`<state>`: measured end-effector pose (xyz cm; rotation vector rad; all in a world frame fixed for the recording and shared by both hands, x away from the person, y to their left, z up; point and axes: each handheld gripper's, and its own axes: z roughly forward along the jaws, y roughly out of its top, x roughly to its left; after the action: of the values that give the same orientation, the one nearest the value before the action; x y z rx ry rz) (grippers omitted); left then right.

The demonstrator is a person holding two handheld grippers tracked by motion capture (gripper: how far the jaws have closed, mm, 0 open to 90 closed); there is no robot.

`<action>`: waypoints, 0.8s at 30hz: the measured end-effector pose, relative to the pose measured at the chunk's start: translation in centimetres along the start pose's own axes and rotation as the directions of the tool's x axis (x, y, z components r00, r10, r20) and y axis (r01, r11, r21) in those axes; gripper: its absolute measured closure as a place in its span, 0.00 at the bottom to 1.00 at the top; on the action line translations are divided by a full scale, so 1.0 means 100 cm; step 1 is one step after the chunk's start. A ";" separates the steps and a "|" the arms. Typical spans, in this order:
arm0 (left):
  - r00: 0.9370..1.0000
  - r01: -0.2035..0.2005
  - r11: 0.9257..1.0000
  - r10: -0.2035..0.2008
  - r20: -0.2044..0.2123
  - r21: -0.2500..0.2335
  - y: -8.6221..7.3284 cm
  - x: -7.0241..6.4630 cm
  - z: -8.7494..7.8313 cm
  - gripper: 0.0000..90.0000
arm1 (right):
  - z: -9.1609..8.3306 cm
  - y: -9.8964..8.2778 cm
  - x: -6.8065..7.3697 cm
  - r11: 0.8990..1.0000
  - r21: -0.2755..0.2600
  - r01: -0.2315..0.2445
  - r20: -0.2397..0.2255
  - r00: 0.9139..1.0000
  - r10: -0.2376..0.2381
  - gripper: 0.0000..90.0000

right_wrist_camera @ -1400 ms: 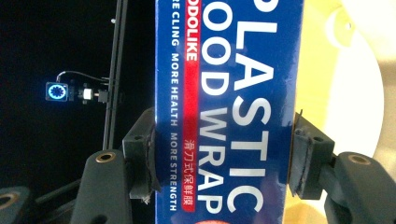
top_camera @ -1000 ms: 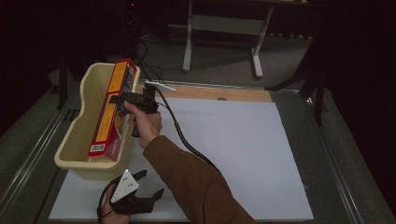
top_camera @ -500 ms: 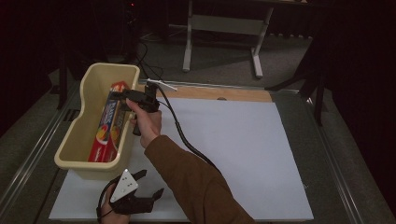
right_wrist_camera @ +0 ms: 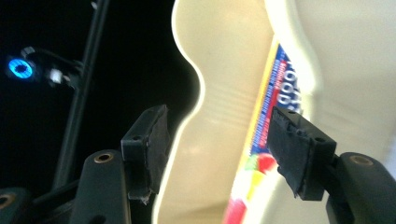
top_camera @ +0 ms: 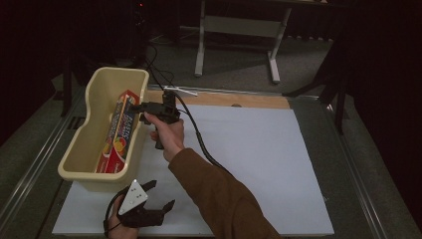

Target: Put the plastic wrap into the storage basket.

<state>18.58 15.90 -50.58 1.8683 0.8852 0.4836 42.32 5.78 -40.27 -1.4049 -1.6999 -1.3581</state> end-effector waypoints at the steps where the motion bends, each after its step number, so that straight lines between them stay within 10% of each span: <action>1: 1.000 0.000 1.000 0.000 -0.001 -0.001 0.000 0.000 0.000 0.17 | -0.004 -0.001 0.000 1.000 0.001 0.029 0.015 0.999 -0.029 0.42; 11: 1.000 -0.022 1.000 0.022 0.003 0.007 0.004 -0.002 0.004 0.17 | -0.053 -0.004 -0.016 0.981 0.025 0.195 0.098 0.976 -0.196 0.42; 16: 1.000 -0.017 1.000 0.017 0.003 0.005 0.003 -0.002 0.003 0.17 | -0.076 -0.008 -0.024 0.954 0.045 0.295 0.167 0.940 -0.298 0.43; 18: 1.000 -0.014 1.000 0.014 0.000 0.004 0.003 -0.001 0.003 0.17 | -0.096 -0.011 -0.033 0.936 0.057 0.346 0.210 0.913 -0.350 0.44; 21: 1.000 -0.016 1.000 0.016 -0.001 0.006 0.004 -0.001 0.003 0.17 | -0.115 -0.014 -0.042 0.930 0.047 0.364 0.233 0.902 -0.365 0.44; 24: 1.000 -0.017 1.000 0.017 -0.001 0.006 0.004 -0.002 0.004 0.17 | -0.130 -0.021 -0.049 0.902 0.068 0.427 0.269 0.863 -0.428 0.44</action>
<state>18.83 15.45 -50.40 1.8821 0.8730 0.4928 39.52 -7.96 -40.81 -1.3092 -2.3090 -1.4257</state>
